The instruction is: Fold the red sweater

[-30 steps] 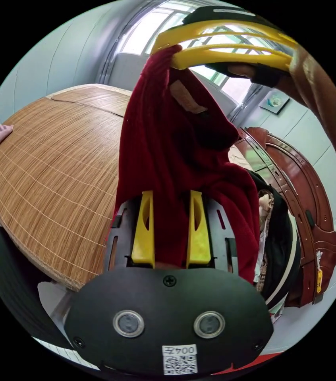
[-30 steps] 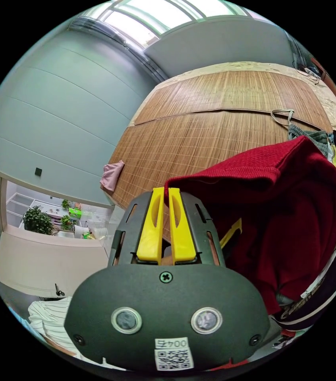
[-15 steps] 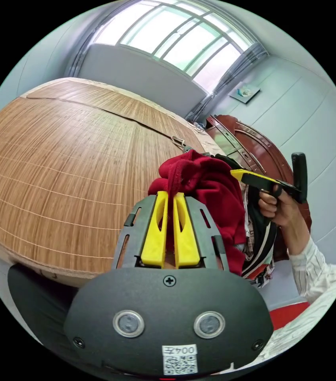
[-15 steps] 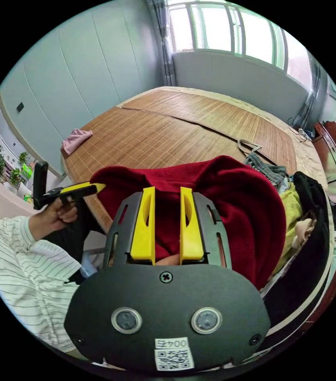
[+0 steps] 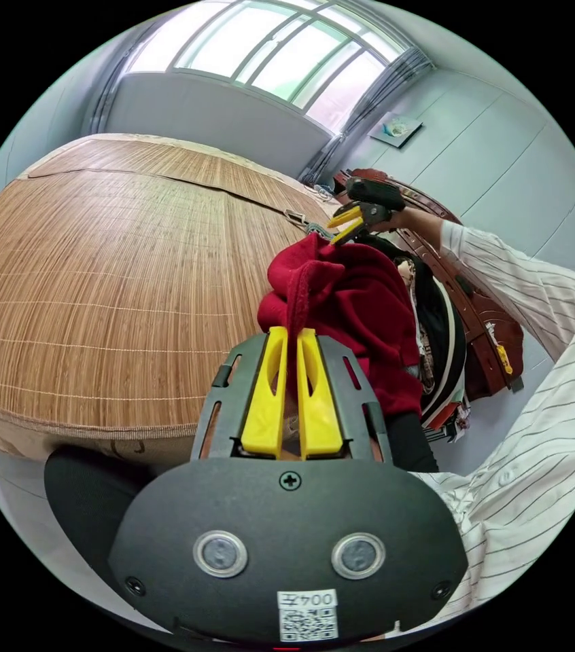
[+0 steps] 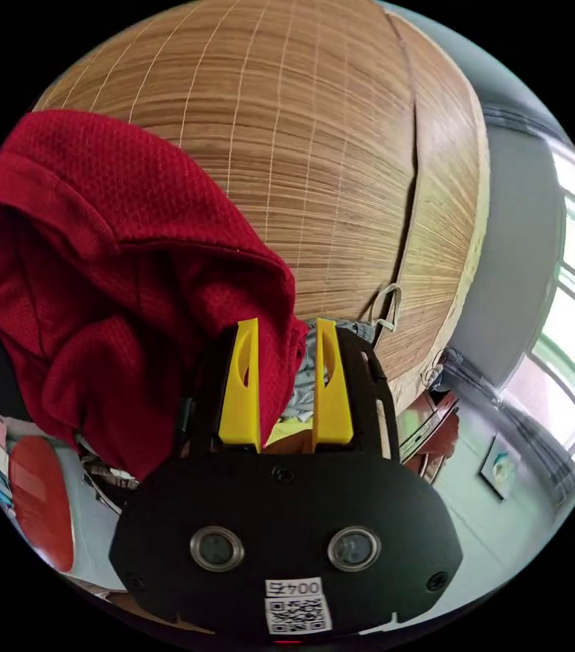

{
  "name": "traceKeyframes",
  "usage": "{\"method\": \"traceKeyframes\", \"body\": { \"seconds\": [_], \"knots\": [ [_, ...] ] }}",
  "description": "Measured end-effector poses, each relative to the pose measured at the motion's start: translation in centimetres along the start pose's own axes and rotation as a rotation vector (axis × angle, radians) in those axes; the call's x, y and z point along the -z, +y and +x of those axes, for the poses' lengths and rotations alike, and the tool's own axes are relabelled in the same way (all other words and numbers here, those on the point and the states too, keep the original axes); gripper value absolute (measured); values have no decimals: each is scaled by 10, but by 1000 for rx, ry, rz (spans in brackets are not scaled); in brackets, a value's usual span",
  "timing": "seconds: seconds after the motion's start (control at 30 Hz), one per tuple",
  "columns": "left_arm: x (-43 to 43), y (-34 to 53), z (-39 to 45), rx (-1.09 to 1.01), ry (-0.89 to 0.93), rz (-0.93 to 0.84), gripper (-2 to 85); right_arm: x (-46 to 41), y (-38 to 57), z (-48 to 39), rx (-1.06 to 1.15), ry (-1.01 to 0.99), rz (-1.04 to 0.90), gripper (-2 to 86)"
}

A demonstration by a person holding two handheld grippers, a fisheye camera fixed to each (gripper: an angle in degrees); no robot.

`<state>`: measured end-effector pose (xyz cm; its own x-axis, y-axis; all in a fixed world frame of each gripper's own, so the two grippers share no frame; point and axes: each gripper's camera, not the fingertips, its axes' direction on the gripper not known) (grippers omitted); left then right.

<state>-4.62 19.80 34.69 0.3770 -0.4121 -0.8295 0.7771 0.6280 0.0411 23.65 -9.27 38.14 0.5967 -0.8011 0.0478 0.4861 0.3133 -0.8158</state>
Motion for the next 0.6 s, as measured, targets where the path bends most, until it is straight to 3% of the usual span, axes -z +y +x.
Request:
{"method": "traceKeyframes", "body": {
  "seconds": [0.1,0.2,0.37,0.47,0.6],
  "knots": [
    [11,5,-6,-19,-9,-3,24,-2,-23,-3,-13,-107,-24,130],
    [23,7,-15,-12,-26,1,22,-10,-19,-25,-62,-281,-14,73],
    [51,7,-28,-29,-59,23,20,9,70,-66,-375,-427,279,22],
    [75,3,-34,-1,-85,47,18,43,159,-104,-617,-394,499,8],
    [123,-17,-35,34,-128,137,16,119,283,-181,-944,-129,699,-3]
  ]
}}
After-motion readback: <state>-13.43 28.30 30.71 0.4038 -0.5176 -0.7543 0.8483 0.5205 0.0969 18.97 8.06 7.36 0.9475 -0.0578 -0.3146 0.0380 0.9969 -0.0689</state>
